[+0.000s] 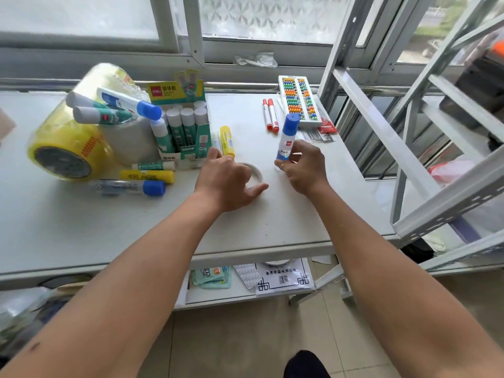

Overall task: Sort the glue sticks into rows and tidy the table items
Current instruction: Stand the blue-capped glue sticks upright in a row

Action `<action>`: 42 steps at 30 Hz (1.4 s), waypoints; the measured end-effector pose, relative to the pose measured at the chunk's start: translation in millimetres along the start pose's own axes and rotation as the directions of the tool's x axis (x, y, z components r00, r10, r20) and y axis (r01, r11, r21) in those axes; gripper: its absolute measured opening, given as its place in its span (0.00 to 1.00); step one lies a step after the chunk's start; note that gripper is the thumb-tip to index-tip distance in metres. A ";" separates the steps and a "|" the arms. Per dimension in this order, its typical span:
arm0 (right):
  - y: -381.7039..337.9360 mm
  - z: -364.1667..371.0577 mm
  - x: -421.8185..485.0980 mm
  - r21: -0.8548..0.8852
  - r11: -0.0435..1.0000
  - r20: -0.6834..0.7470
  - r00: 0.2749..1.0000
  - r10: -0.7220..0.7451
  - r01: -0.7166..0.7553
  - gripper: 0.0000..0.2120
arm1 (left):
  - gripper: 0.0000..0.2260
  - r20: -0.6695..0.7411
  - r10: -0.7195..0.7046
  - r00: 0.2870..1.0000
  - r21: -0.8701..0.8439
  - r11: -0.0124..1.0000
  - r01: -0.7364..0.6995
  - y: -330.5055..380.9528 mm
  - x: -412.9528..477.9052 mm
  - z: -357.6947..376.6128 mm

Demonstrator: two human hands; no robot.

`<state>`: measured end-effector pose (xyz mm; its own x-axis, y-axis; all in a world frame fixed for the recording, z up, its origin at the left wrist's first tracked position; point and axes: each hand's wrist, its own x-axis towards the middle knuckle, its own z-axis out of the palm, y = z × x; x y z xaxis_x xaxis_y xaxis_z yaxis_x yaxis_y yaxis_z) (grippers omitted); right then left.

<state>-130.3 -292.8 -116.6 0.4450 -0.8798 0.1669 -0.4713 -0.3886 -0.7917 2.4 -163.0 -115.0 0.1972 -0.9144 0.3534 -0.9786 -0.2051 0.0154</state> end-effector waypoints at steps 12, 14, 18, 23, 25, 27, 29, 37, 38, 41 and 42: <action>-1.3 3.9 10.2 -0.123 0.992 -0.071 0.997 0.026 -0.035 0.17 | 0.10 -0.017 -0.089 0.996 0.042 0.995 0.090 -22.4 -19.5 -1.1; -0.7 4.0 12.0 -0.123 0.992 -0.083 0.996 0.028 -0.038 0.19 | 0.11 -0.084 -0.138 0.987 0.013 0.990 0.140 -25.4 -24.2 -3.3; -0.8 4.8 11.1 -0.170 0.981 -0.131 0.989 0.074 -0.096 0.19 | 0.10 -0.148 -0.280 0.948 -0.060 0.960 0.274 -39.7 -32.8 -9.7; -23.0 20.6 -27.7 -0.081 0.991 -0.397 0.915 0.066 -0.106 0.17 | 0.09 -0.146 -0.247 0.958 0.020 0.968 0.252 -83.2 -56.8 -25.9; -42.8 40.1 -43.6 -0.084 0.993 -0.386 0.917 -0.106 0.080 0.12 | 0.12 -0.123 -0.207 0.971 0.064 0.974 0.216 -100.9 -71.4 -33.3; -64.4 65.0 -53.5 -0.091 0.965 -0.278 0.924 -0.262 0.246 0.10 | 0.15 -0.068 -0.196 0.978 0.113 0.973 0.203 -116.4 -85.1 -39.9; -85.4 89.4 -60.4 -0.074 0.925 -0.117 0.918 -0.378 0.372 0.09 | 0.17 0.007 -0.208 0.978 0.162 0.966 0.204 -128.6 -95.3 -43.4; -126.6 147.8 -68.8 -0.181 0.809 0.356 0.804 -0.476 0.559 0.12 | 0.15 0.083 -0.166 0.983 0.168 0.974 0.150 -144.8 -106.1 -44.2; -126.7 148.8 -68.0 -0.177 0.814 0.358 0.807 -0.470 0.553 0.12 | 0.15 0.083 -0.142 0.986 0.154 0.980 0.128 -143.8 -106.8 -43.1; -126.3 143.4 -67.5 -0.066 0.859 0.311 0.829 -0.466 0.507 0.17 | 0.14 -0.019 -0.102 0.995 0.111 0.989 0.103 -139.1 -109.9 -38.1; -126.3 138.9 -67.8 0.022 0.889 0.269 0.854 -0.446 0.457 0.19 | 0.13 -0.085 -0.113 0.990 0.088 0.989 0.120 -136.7 -109.3 -36.1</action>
<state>4.7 -146.0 -109.5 0.7950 -0.5042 0.3373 -0.1987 -0.7417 -0.6406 112.5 -22.4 -121.9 0.3005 -0.8524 0.4280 -0.9389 -0.3434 -0.0247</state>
